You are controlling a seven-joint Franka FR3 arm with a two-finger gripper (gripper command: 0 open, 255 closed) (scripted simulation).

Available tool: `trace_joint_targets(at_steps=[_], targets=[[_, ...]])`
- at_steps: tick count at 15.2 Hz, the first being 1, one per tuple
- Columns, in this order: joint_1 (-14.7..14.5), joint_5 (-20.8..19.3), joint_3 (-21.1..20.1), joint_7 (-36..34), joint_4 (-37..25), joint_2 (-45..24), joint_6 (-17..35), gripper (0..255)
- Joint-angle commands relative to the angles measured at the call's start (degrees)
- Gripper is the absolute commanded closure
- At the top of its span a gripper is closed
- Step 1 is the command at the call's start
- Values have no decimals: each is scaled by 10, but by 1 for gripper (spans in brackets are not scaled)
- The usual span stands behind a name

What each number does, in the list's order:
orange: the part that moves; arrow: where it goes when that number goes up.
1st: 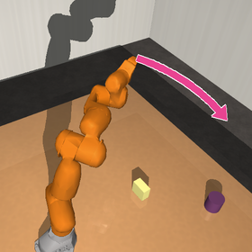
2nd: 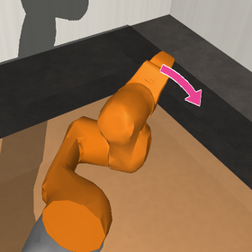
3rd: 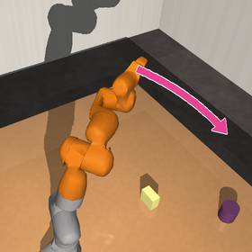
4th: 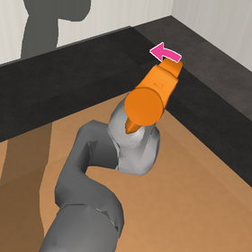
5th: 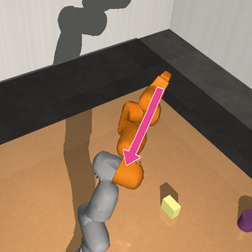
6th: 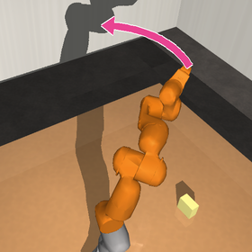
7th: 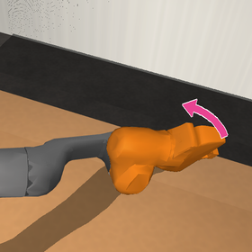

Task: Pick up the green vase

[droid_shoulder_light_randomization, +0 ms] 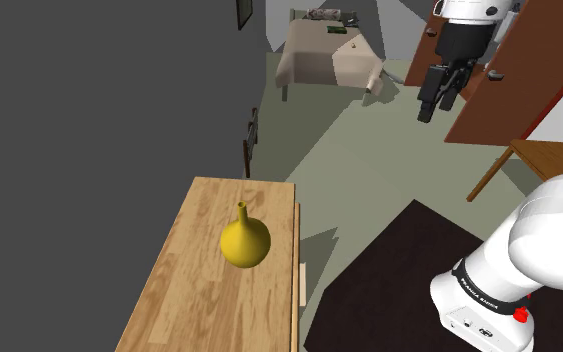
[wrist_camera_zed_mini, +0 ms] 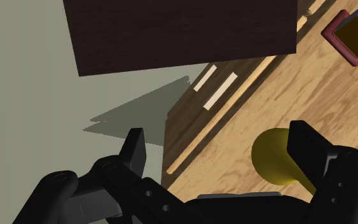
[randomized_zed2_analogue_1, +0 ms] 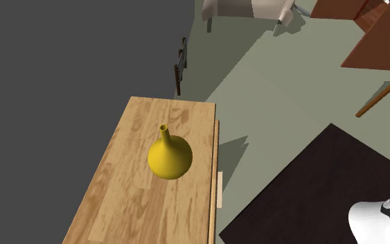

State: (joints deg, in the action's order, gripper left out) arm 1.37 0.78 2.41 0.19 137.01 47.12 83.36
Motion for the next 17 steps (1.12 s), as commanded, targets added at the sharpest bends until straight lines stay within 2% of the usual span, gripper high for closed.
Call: trace_joint_targets(at_steps=[1, 9, 17], targets=[[0, 0, 0, 0, 0, 0, 0, 0], [-21, 50, -73, -81, 71, -57, 160, 0], [-35, 77, -148, -161, 86, -178, 329, 0]])
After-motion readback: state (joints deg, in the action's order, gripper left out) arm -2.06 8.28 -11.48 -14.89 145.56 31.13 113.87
